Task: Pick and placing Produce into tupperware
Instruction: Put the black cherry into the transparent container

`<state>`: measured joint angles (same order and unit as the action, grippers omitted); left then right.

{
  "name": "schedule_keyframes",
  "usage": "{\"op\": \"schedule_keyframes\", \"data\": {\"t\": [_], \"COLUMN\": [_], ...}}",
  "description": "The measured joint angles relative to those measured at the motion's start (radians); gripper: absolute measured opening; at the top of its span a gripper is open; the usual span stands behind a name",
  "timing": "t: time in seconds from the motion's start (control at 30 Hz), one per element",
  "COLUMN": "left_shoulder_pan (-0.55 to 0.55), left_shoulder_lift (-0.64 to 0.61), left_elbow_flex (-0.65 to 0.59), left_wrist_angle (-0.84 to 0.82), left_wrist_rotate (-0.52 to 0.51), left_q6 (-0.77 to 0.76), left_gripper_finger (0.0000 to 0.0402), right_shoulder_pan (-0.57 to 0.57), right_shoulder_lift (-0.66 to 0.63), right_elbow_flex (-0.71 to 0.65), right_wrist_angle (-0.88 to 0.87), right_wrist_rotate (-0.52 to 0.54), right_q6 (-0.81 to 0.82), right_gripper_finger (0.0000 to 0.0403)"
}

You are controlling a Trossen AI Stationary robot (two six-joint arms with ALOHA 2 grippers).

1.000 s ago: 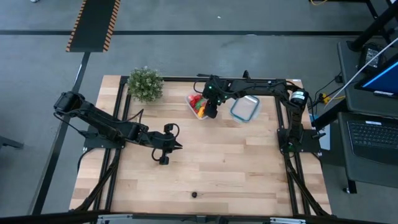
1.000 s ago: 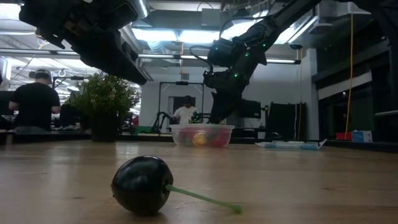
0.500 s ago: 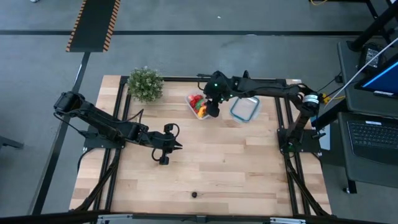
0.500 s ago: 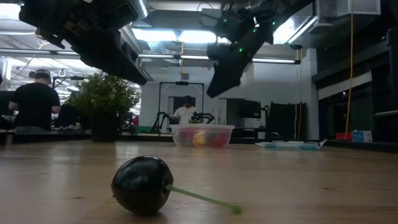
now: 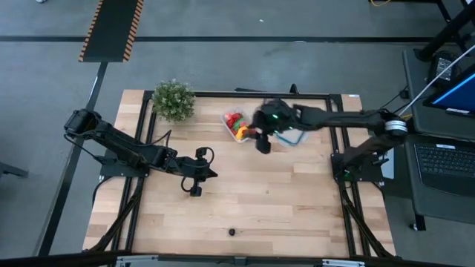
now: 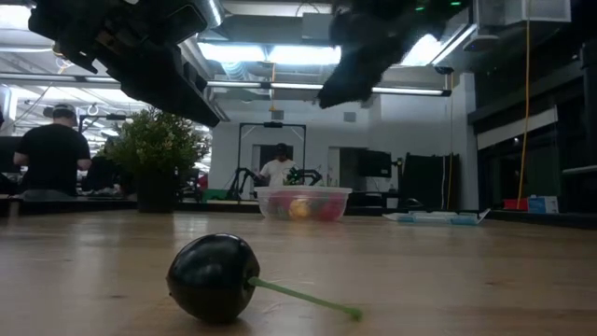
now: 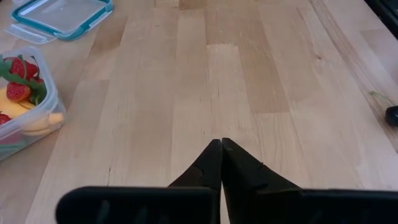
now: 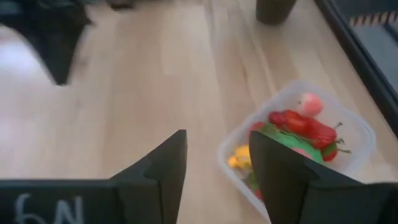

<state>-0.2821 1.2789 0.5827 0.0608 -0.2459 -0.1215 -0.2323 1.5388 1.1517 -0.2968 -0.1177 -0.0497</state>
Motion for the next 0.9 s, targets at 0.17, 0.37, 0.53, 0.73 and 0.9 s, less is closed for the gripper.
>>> {"op": "schedule_keyframes", "data": {"t": [0.17, 0.37, 0.53, 0.73, 0.9], "left_shoulder_pan": [0.000, 0.000, 0.000, 0.000, -0.002], "left_shoulder_lift": [0.000, 0.000, 0.000, 0.000, 0.004], "left_elbow_flex": [0.000, 0.000, 0.000, 0.000, 0.000], "left_wrist_angle": [0.006, 0.047, 0.103, 0.116, 0.115], "left_wrist_rotate": [0.000, 0.000, 0.000, 0.047, 0.137], "left_q6": [0.000, -0.006, -0.007, -0.004, -0.003], "left_gripper_finger": [0.0005, 0.0020, 0.0029, 0.0035, 0.0024], "right_shoulder_pan": [0.047, 0.106, 0.172, 0.259, 0.314], "right_shoulder_lift": [-0.199, -0.426, -0.587, -0.703, -0.700], "right_elbow_flex": [-0.268, -0.481, -0.620, -0.794, -0.903], "right_wrist_angle": [0.233, 0.418, 0.518, 0.670, 0.817], "right_wrist_rotate": [0.000, -0.002, -0.008, -0.009, -0.009], "right_q6": [0.052, 0.075, 0.075, 0.076, 0.127], "right_gripper_finger": [0.0174, 0.0174, 0.0174, 0.0174, 0.0174]}}
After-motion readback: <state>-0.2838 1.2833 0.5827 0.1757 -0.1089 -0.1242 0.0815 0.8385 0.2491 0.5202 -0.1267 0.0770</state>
